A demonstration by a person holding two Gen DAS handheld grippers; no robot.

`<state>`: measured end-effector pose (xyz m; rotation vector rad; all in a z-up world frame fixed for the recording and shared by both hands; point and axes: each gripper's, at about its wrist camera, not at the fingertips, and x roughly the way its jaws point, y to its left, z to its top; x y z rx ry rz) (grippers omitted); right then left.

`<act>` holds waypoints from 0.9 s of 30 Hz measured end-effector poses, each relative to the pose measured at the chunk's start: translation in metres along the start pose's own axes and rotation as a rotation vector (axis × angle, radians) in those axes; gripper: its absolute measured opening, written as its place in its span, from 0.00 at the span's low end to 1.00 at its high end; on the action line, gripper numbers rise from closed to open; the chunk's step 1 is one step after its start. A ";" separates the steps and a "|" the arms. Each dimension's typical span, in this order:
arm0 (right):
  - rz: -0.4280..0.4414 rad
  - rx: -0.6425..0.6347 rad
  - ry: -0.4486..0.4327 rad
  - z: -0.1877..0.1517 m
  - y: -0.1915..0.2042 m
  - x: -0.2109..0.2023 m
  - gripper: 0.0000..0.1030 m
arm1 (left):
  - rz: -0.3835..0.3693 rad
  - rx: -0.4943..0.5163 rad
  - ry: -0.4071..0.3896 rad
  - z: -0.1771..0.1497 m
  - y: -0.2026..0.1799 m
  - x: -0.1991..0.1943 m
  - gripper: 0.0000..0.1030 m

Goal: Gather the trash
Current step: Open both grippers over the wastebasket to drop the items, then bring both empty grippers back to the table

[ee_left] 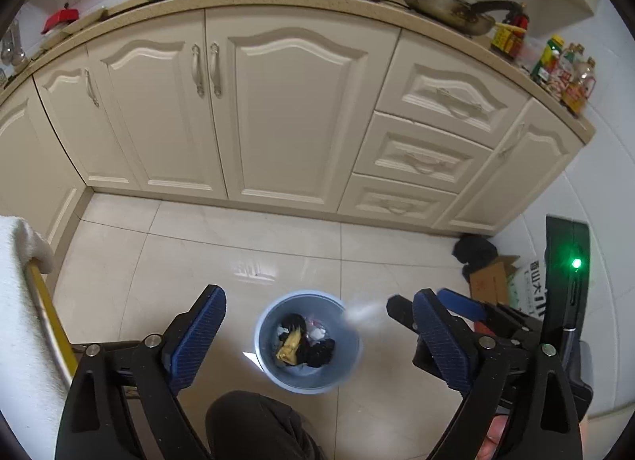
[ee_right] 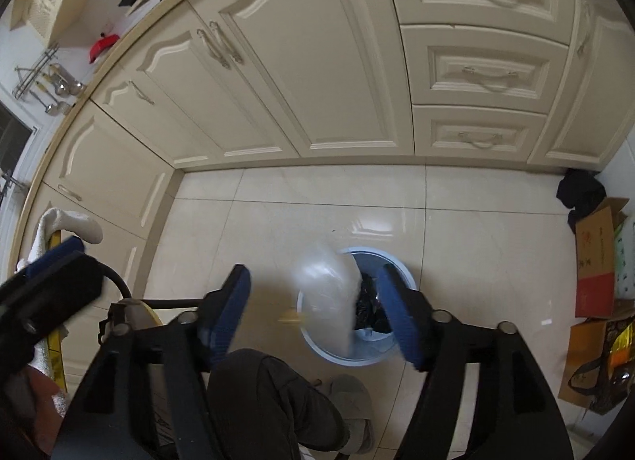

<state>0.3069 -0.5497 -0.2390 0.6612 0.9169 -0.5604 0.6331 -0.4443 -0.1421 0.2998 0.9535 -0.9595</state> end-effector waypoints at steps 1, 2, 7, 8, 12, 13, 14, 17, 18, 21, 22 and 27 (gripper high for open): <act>-0.002 0.004 -0.001 -0.001 -0.001 0.000 0.75 | 0.005 -0.001 -0.006 -0.001 0.000 -0.003 0.93; -0.004 0.006 -0.003 -0.001 -0.001 -0.001 0.83 | 0.012 -0.002 -0.015 -0.008 0.003 -0.010 0.93; -0.037 0.014 -0.014 -0.002 0.001 -0.007 1.00 | 0.035 0.011 -0.060 -0.016 0.003 -0.032 0.99; -0.042 0.010 -0.018 -0.002 0.003 -0.008 1.00 | 0.038 0.014 -0.073 -0.017 0.003 -0.038 0.99; -0.043 -0.001 -0.043 0.000 0.012 -0.020 1.00 | 0.048 0.011 -0.098 -0.027 0.007 -0.059 0.99; -0.042 -0.005 -0.052 0.000 0.014 -0.023 1.00 | 0.050 0.007 -0.102 -0.028 0.007 -0.063 0.99; -0.040 -0.011 -0.061 0.001 0.017 -0.027 1.00 | 0.051 0.007 -0.109 -0.030 0.008 -0.068 0.99; -0.034 -0.029 -0.085 0.004 0.028 -0.039 1.00 | 0.056 -0.001 -0.134 -0.036 0.012 -0.087 0.99; -0.032 -0.035 -0.093 0.004 0.033 -0.044 1.00 | 0.057 -0.005 -0.142 -0.038 0.015 -0.094 0.99; -0.012 -0.057 -0.138 0.007 0.051 -0.066 1.00 | 0.069 -0.018 -0.172 -0.044 0.022 -0.123 0.99; -0.007 -0.068 -0.154 0.009 0.058 -0.072 1.00 | 0.077 -0.023 -0.192 -0.047 0.025 -0.135 0.99; 0.030 -0.158 -0.249 0.008 0.106 -0.116 1.00 | 0.113 -0.062 -0.298 -0.067 0.043 -0.199 0.99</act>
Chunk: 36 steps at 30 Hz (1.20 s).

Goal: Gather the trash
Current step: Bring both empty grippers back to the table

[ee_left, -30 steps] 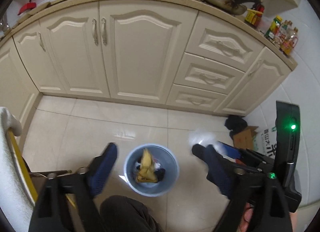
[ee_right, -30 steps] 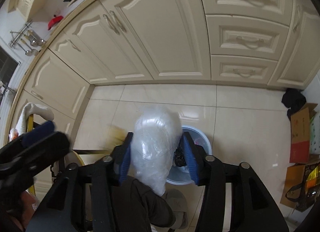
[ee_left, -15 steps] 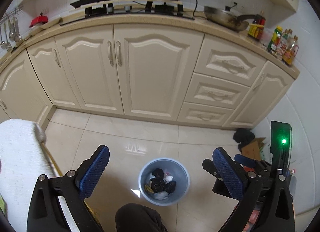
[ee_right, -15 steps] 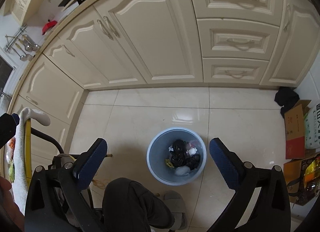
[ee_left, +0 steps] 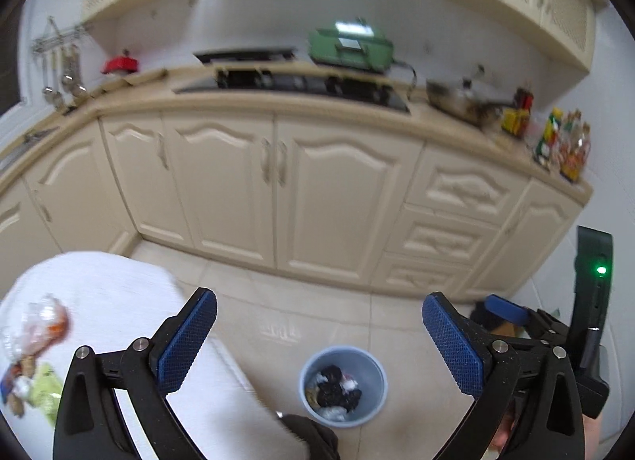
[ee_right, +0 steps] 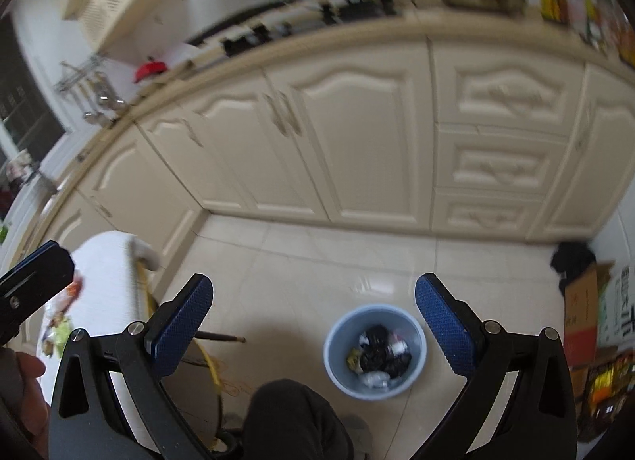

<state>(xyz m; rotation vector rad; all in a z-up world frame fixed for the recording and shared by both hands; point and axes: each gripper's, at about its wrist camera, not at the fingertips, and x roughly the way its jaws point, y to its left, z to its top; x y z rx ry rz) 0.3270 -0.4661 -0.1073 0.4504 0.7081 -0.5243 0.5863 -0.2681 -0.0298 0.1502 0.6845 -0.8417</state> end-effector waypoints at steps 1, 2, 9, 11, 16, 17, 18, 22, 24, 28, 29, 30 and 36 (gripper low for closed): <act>0.011 -0.012 -0.017 0.002 0.009 -0.007 1.00 | 0.014 -0.007 -0.024 -0.001 0.006 -0.014 0.99; 0.024 -0.024 -0.033 0.005 0.018 -0.013 1.00 | 0.027 -0.016 -0.041 -0.003 0.011 -0.026 0.99; 0.119 -0.150 -0.126 0.010 0.096 -0.057 1.00 | 0.120 -0.093 -0.181 -0.033 0.047 -0.123 0.99; 0.145 -0.191 -0.147 0.008 0.120 -0.068 1.00 | 0.147 -0.110 -0.215 -0.045 0.056 -0.149 0.99; 0.205 -0.276 -0.171 0.000 0.170 -0.083 1.00 | 0.219 -0.161 -0.279 -0.079 0.078 -0.209 0.99; 0.214 -0.292 -0.173 -0.002 0.179 -0.086 1.00 | 0.231 -0.167 -0.287 -0.085 0.077 -0.217 0.99; 0.232 -0.308 -0.174 -0.005 0.192 -0.087 1.00 | 0.252 -0.176 -0.298 -0.094 0.081 -0.229 0.99; 0.261 -0.362 -0.186 -0.016 0.228 -0.092 1.00 | 0.316 -0.234 -0.326 -0.123 0.102 -0.267 0.99; 0.288 -0.392 -0.187 -0.023 0.247 -0.093 1.00 | 0.351 -0.260 -0.336 -0.135 0.108 -0.281 0.99; 0.372 -0.457 -0.184 -0.041 0.285 -0.092 1.00 | 0.414 -0.318 -0.333 -0.158 0.127 -0.301 0.99; 0.382 -0.472 -0.179 -0.046 0.294 -0.090 1.00 | 0.427 -0.329 -0.329 -0.165 0.129 -0.306 0.99; 0.392 -0.492 -0.172 -0.050 0.304 -0.087 1.00 | 0.440 -0.330 -0.322 -0.171 0.132 -0.309 0.99; 0.423 -0.561 -0.098 -0.070 0.343 -0.053 1.00 | 0.483 -0.379 -0.285 -0.171 0.153 -0.297 0.99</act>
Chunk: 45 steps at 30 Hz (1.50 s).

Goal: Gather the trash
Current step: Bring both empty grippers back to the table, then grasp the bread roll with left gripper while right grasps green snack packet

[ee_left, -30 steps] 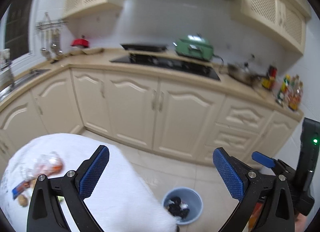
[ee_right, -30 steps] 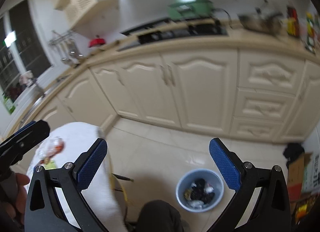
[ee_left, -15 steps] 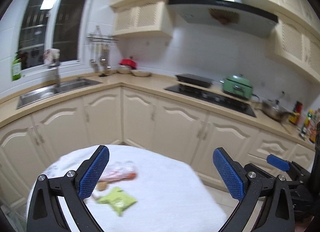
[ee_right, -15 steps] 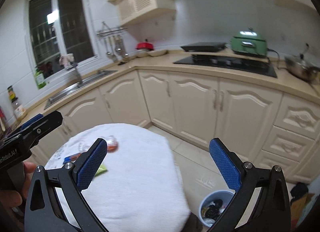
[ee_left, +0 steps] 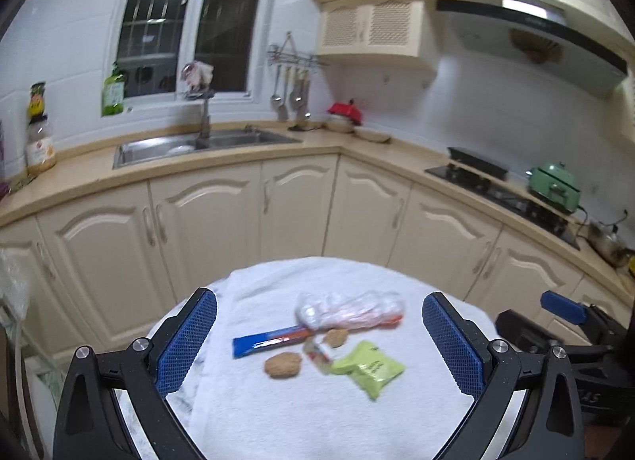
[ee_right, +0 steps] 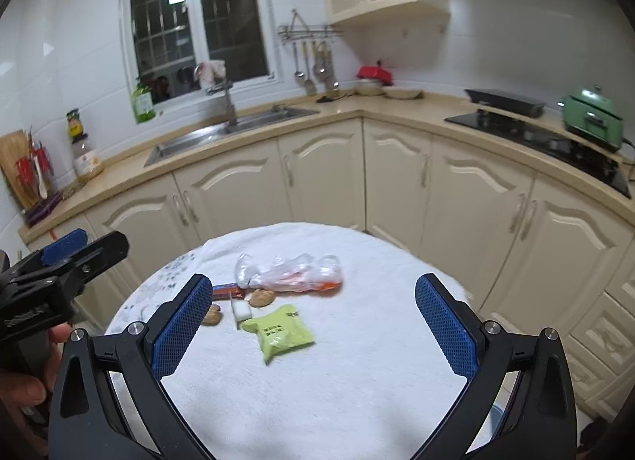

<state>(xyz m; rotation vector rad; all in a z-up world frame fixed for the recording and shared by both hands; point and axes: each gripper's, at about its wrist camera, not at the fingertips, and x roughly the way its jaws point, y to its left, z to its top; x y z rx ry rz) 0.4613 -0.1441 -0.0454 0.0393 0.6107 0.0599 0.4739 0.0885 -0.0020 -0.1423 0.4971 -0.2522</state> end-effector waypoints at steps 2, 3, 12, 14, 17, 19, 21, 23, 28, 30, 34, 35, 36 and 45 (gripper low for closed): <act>0.001 -0.019 0.046 -0.003 0.006 0.019 1.00 | 0.014 -0.006 0.003 0.004 0.001 0.008 0.99; 0.004 -0.029 0.064 -0.005 0.007 0.027 1.00 | 0.020 -0.008 0.008 0.003 0.002 0.012 0.99; 0.061 -0.079 0.245 -0.038 0.020 0.101 0.98 | 0.049 -0.012 0.131 0.002 0.034 0.091 0.99; 0.063 -0.081 0.287 -0.045 0.020 0.117 0.89 | 0.051 -0.010 0.173 0.000 0.035 0.112 0.99; 0.075 -0.080 0.332 -0.054 0.019 0.136 0.85 | 0.044 0.005 0.228 -0.002 0.035 0.149 0.99; 0.083 -0.082 0.363 -0.060 0.017 0.149 0.84 | 0.036 0.007 0.257 -0.002 0.031 0.168 0.99; 0.089 -0.092 0.386 -0.063 0.018 0.159 0.81 | 0.030 0.006 0.287 0.000 0.028 0.190 0.99; 0.094 -0.101 0.399 -0.065 0.019 0.167 0.78 | 0.027 0.001 0.309 -0.001 0.024 0.205 0.99; 0.116 -0.153 0.440 -0.072 0.027 0.183 0.67 | 0.020 -0.018 0.366 0.003 0.020 0.252 0.97; 0.106 -0.190 0.424 -0.074 0.032 0.184 0.64 | 0.027 -0.020 0.395 0.001 0.019 0.267 0.95; 0.097 -0.207 0.409 -0.075 0.031 0.184 0.50 | 0.017 -0.021 0.402 0.011 0.020 0.289 0.82; 0.093 -0.201 0.404 -0.074 0.029 0.183 0.39 | 0.019 -0.018 0.401 0.011 0.018 0.294 0.79; 0.091 -0.196 0.402 -0.074 0.027 0.182 0.37 | 0.024 -0.008 0.397 0.012 0.017 0.299 0.72; 0.137 -0.113 0.406 -0.073 0.011 0.173 0.32 | -0.003 0.036 0.385 0.015 0.006 0.310 0.39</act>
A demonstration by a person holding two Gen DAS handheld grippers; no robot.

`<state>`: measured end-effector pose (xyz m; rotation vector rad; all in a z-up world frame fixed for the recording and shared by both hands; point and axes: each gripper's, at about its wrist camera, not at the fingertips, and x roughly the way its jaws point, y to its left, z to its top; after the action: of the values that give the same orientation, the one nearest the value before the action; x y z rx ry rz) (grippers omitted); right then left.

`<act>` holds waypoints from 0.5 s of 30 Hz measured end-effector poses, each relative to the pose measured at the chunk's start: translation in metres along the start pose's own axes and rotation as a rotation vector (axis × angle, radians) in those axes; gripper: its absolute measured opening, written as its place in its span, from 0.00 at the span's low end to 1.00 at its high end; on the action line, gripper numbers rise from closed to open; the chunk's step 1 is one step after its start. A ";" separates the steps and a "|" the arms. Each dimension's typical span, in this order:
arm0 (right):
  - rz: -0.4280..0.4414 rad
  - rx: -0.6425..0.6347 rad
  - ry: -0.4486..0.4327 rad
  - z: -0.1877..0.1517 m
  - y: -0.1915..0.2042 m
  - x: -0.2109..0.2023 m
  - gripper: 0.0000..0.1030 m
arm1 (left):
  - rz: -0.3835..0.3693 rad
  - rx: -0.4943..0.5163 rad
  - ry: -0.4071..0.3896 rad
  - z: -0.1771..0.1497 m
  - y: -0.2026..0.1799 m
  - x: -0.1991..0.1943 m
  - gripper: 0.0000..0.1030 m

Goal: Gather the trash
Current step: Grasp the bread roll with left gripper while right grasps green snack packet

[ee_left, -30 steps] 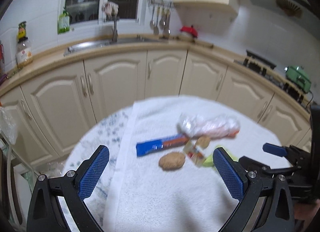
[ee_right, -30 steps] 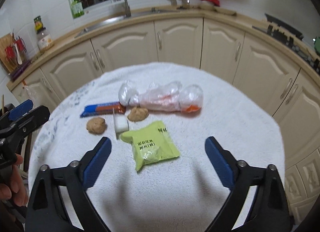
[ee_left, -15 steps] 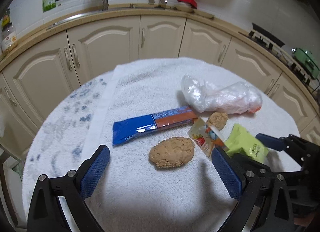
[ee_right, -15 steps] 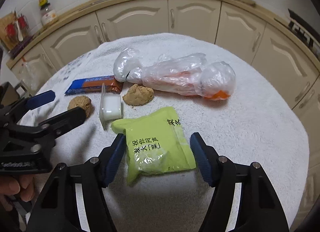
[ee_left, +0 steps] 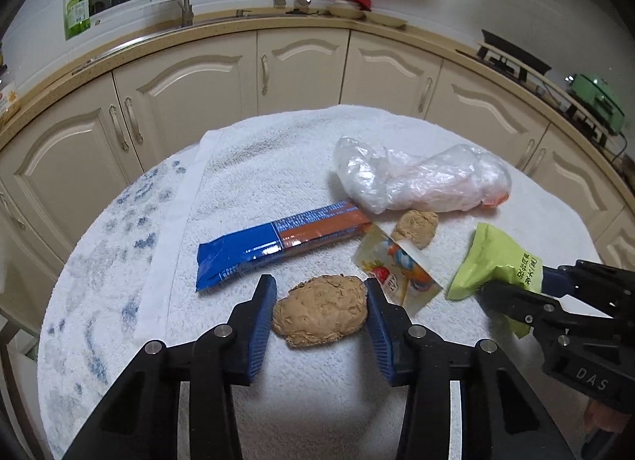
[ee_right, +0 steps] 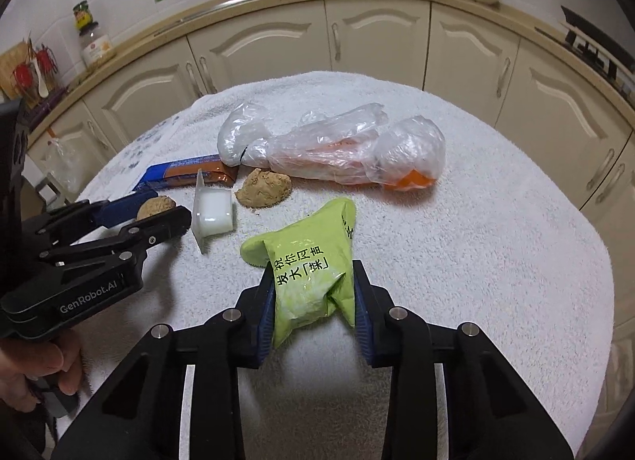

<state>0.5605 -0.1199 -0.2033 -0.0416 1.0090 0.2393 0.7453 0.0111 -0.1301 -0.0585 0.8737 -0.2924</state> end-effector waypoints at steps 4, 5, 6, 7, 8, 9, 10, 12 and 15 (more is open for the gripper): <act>0.015 0.038 -0.008 -0.009 -0.008 -0.011 0.32 | -0.011 -0.008 -0.006 0.002 0.005 0.004 0.39; 0.023 0.051 -0.012 -0.011 -0.011 -0.014 0.32 | -0.011 -0.008 -0.010 -0.008 0.006 -0.002 0.39; 0.025 0.061 -0.017 -0.013 -0.013 -0.018 0.32 | -0.012 -0.007 -0.013 -0.008 0.006 -0.002 0.39; 0.019 0.067 -0.024 -0.015 -0.015 -0.022 0.32 | -0.013 -0.009 -0.015 -0.009 0.006 -0.003 0.39; 0.018 0.074 -0.030 -0.018 -0.018 -0.027 0.32 | -0.015 -0.012 -0.020 -0.009 0.003 -0.004 0.39; 0.020 0.083 -0.035 -0.019 -0.020 -0.030 0.32 | -0.017 -0.015 -0.028 -0.008 0.002 -0.006 0.39; 0.021 0.095 -0.043 -0.022 -0.023 -0.036 0.32 | -0.020 -0.012 -0.038 -0.005 0.000 -0.008 0.39; 0.014 0.110 -0.059 -0.027 -0.028 -0.047 0.32 | -0.029 -0.005 -0.059 -0.010 -0.006 -0.019 0.39; 0.011 0.142 -0.092 -0.036 -0.036 -0.067 0.32 | -0.054 0.015 -0.096 -0.014 -0.015 -0.035 0.39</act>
<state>0.5041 -0.1725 -0.1688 0.1031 0.9322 0.1770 0.7105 0.0075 -0.1107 -0.0822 0.7750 -0.3439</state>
